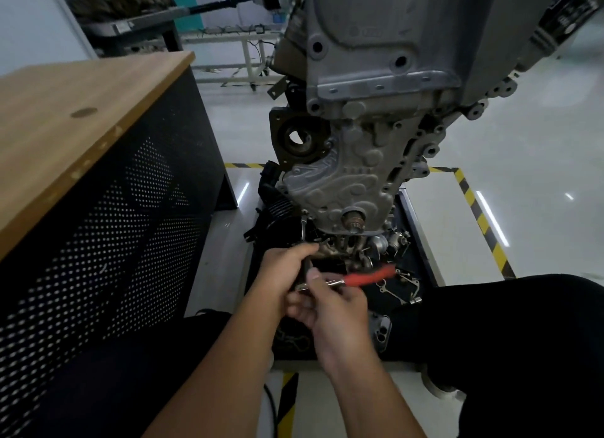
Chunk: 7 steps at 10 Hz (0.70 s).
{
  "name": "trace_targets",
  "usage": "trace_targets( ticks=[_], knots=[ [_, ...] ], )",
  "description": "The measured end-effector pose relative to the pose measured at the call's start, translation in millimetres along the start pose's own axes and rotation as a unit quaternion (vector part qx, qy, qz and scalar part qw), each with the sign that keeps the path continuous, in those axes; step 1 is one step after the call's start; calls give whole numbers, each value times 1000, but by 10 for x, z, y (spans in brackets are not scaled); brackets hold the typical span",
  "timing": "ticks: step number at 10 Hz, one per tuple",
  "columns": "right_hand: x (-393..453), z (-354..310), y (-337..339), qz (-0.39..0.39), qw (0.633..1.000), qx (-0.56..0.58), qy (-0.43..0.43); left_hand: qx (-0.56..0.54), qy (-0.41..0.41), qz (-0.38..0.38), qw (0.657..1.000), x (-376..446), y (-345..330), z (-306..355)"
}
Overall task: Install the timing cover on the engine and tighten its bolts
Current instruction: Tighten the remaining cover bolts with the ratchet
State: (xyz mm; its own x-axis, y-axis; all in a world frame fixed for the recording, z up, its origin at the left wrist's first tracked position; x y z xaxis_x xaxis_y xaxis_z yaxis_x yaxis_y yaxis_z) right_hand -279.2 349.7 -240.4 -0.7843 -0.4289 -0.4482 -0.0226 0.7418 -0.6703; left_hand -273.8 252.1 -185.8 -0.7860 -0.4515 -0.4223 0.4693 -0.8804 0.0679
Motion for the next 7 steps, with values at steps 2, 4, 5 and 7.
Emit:
trace_targets(
  ticks=[2,4,5,7],
  knots=[
    [-80,116,-31,-42,916,362,-170,-39,27,17,999,259,4,-95],
    [13,197,20,43,925,-339,166,-6,28,41,999,450,14,-296],
    [6,120,36,32,997,45,-50,5,20,52,998,461,3,-262],
    [-21,233,13,-4,865,459,-203,9,-13,72,997,493,-37,-279]
  ],
)
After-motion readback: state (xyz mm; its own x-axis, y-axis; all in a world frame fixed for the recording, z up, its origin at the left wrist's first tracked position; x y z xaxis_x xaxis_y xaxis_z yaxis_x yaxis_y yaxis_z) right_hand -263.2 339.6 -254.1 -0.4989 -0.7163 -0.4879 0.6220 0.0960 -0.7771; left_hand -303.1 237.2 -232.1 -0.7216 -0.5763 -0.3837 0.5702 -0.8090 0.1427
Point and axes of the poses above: each hand's wrist, its own x-axis towards the middle knuckle, its own y-axis out of the back of the hand, z = x × y, the point moved 1 cm from there along x, towards the middle knuckle, and after that the axes turned 2 degrees about -z, right-handed, at the moved point
